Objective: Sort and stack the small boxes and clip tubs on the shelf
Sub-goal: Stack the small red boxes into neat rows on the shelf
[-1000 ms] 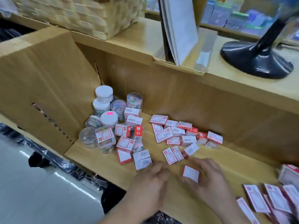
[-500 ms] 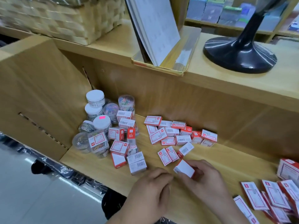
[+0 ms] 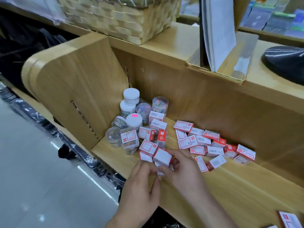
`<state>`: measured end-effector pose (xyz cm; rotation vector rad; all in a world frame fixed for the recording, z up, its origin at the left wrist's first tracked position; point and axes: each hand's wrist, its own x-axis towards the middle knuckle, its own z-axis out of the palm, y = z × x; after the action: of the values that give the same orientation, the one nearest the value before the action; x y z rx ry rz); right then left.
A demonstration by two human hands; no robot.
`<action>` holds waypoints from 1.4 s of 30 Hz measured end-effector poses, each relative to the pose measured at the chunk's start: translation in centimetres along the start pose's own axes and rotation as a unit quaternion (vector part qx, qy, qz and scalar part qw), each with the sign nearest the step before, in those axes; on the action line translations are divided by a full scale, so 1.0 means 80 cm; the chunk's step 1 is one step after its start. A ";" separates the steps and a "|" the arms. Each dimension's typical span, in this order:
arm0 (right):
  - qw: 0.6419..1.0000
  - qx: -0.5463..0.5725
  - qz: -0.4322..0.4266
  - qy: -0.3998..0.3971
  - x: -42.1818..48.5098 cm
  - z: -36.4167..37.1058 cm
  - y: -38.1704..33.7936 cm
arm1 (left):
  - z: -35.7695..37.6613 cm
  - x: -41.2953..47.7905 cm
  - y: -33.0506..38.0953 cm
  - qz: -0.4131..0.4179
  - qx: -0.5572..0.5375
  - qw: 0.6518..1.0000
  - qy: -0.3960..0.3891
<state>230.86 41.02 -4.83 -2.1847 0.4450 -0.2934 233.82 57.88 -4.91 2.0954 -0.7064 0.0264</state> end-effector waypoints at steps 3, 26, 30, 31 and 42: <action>0.999 0.018 0.001 0.043 -0.013 -0.009 0.007 | -0.006 0.000 0.003 0.007 0.017 1.000 -0.003; 0.964 -0.241 0.056 0.102 -0.016 -0.178 0.126 | 0.164 0.179 0.076 -0.037 0.149 0.938 -0.309; 0.970 -0.212 0.054 0.106 -0.026 -0.196 0.126 | 0.167 0.167 0.089 -0.040 0.136 0.930 -0.340; 0.971 -0.207 0.060 0.104 -0.031 -0.199 0.126 | 0.167 0.160 0.092 -0.036 0.126 0.931 -0.342; 0.960 -0.111 0.200 0.162 -0.058 -0.222 0.149 | 0.168 0.125 0.114 0.106 0.115 0.956 -0.249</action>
<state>217.71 23.51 -3.96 -2.2022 1.1341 -0.3928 234.46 38.88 -3.33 2.2591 -1.2818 -0.3277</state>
